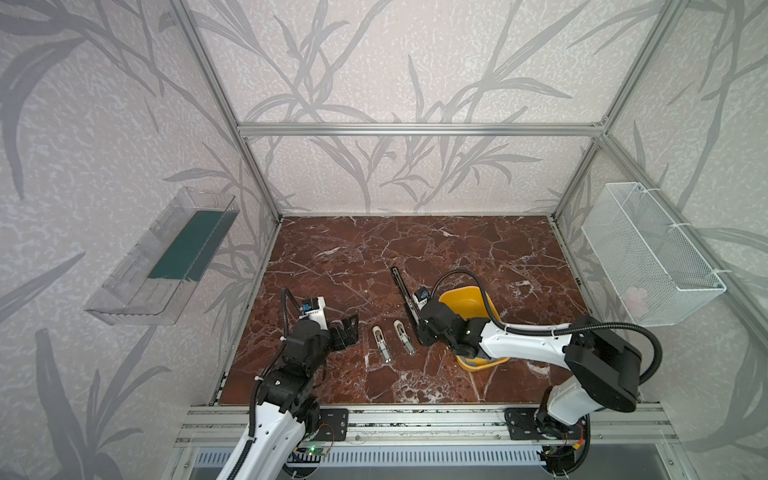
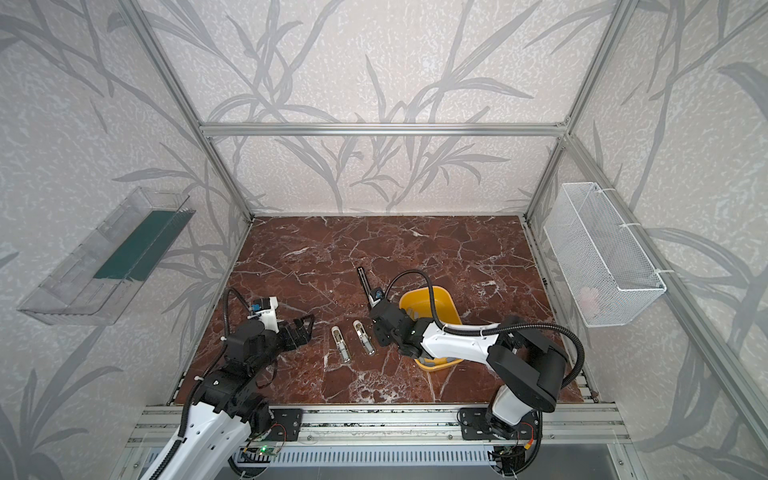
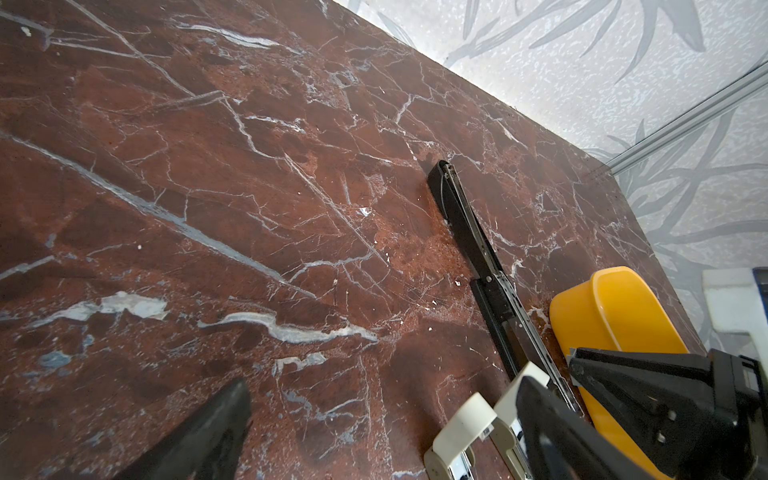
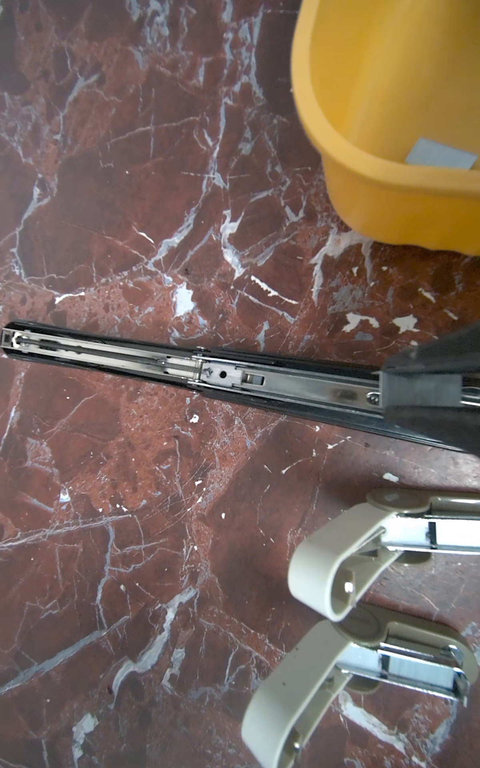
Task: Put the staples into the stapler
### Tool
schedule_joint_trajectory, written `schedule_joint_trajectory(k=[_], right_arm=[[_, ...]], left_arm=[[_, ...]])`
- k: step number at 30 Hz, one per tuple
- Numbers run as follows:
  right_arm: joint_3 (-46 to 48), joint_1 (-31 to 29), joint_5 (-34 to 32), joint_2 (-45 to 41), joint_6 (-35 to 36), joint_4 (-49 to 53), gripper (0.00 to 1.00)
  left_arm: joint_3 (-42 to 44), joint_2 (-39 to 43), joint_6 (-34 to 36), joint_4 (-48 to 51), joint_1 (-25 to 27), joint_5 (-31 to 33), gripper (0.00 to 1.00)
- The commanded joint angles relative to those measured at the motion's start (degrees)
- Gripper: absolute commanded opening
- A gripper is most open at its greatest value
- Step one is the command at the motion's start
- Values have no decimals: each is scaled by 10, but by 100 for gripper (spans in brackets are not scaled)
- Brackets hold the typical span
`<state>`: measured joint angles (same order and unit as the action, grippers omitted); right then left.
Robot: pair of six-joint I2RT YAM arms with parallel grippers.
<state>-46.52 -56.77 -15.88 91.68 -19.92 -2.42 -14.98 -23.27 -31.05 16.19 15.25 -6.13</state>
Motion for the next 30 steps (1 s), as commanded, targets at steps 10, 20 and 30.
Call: schedule_joint_trajectory(k=[10,20,30], right_arm=[[-28,2,12,24,-11,-8,2],[-28,3,8,30,-13,-6,1],[-23,3,2,37,-18,-6,1]], left_arm=[[3,2,0,-11,1,-3,99],[2,2,1,-11,1,-2,99],[3,2,1,-12,1,-4,99]])
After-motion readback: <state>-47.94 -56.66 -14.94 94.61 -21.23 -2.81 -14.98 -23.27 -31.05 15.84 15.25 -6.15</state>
